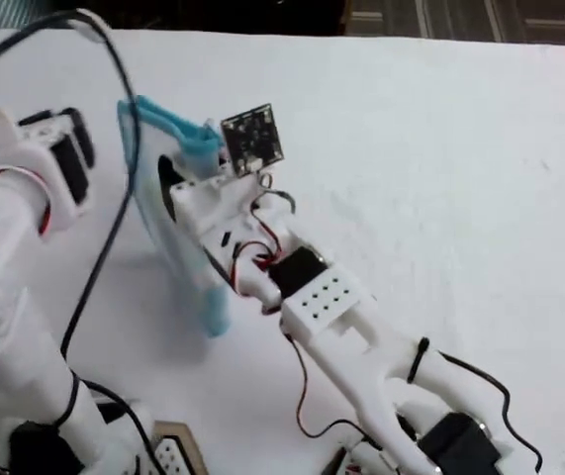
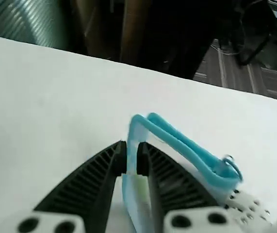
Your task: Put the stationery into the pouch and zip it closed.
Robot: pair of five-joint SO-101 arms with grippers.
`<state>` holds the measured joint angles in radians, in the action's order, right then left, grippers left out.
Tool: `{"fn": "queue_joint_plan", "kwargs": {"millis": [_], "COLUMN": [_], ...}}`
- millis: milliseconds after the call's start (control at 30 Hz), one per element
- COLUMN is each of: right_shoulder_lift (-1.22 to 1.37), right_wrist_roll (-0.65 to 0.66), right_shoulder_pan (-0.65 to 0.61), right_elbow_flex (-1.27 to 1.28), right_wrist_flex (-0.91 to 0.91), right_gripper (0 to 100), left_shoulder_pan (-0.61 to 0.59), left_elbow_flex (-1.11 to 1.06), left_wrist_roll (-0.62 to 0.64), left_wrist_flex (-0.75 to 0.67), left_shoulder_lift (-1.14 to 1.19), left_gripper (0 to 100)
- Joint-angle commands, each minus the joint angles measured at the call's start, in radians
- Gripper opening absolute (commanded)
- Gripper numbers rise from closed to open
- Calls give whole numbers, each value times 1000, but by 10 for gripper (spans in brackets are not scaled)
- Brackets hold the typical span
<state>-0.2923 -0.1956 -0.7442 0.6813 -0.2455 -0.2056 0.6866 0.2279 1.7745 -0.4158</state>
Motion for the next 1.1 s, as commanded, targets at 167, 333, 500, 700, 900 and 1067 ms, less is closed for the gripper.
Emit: {"fn": "queue_joint_plan", "kwargs": {"millis": [167,333,500,700,900,1067], "right_shoulder_lift": [-240,-374,-510,-638,-693,-731], "right_wrist_roll": [60,61,64,164,167,166], "right_shoulder_pan": [8,58,176,338,483,496], "right_elbow_flex": [18,18,18,18,15,-66], "right_wrist_flex": [-420,-581,-676,-779,-901,-1020], "right_gripper": [252,268,268,268,296,411], "left_shoulder_pan": [-71,-72,-66,-66,-64,-64], "left_elbow_flex": [12,10,-173,-579,-842,-852], "left_wrist_roll": [12,6,-38,-124,-158,-158], "left_wrist_flex": [11,11,2,-132,-279,-278], "left_shoulder_lift": [-12,-11,-9,-18,-18,-20], "left_gripper": [80,80,80,76,76,76]}}
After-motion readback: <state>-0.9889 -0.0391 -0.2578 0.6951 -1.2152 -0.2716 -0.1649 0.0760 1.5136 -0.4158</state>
